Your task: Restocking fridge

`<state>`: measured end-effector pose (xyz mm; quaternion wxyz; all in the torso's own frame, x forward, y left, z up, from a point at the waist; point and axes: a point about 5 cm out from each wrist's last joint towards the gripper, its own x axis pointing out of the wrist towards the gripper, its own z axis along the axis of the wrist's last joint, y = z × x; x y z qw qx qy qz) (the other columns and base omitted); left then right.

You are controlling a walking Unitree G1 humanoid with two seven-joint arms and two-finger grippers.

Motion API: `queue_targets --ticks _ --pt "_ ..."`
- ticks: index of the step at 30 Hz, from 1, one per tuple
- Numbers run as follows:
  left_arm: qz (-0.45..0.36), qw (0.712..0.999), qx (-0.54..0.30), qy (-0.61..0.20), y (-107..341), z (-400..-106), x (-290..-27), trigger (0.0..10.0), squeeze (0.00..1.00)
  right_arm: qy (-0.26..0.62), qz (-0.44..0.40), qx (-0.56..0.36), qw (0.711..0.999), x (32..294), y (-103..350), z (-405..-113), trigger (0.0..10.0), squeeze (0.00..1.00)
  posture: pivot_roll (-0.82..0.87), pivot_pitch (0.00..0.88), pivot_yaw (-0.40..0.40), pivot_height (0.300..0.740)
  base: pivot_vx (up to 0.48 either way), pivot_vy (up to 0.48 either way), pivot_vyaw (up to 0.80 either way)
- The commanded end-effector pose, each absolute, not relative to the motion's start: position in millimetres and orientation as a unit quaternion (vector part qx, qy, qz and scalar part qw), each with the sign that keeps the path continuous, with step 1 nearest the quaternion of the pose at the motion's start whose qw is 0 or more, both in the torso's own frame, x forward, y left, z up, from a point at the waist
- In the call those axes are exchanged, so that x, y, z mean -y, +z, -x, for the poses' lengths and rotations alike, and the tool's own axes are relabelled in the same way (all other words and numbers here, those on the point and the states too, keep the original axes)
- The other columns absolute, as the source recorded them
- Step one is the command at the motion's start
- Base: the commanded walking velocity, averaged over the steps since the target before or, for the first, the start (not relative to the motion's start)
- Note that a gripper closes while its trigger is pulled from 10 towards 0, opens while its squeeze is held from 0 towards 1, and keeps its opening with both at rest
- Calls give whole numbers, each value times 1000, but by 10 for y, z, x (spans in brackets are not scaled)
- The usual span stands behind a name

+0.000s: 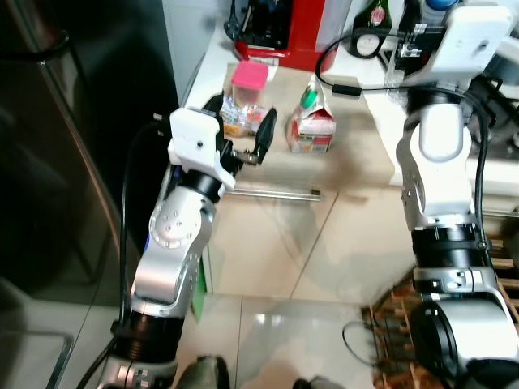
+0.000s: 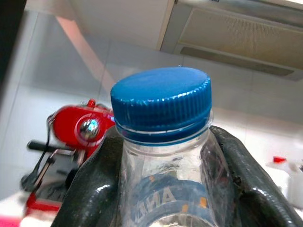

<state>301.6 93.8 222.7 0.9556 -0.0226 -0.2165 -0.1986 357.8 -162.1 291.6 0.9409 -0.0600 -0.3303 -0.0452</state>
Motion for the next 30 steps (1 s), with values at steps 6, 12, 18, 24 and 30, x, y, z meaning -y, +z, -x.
queue_targets --ticks 6,12,18,24,30 --pt "20 956 215 -198 2236 -3023 -937 10000 0 -53 48 359 931 1609 3037 -3484 10000 0 -27 0 -11 740 -298 0 0" --pt "21 955 216 -201 2238 -3017 -926 10000 0 -49 53 354 933 1592 2999 -3466 10000 0 -28 0 -13 740 -286 0 0" --pt "21 955 217 -200 2232 -3002 -938 10000 0 -46 55 343 937 1570 2938 -3453 10000 0 -29 0 -14 740 -282 0 0" --pt "22 956 218 -198 2233 -2999 -942 10000 0 -37 56 320 945 1537 2818 -3446 10000 0 -33 0 -14 740 -282 0 0" --pt "22 956 215 -200 2217 -2995 -927 10000 0 -29 66 295 953 1553 2699 -3432 10000 0 -39 0 -14 740 -282 0 0"
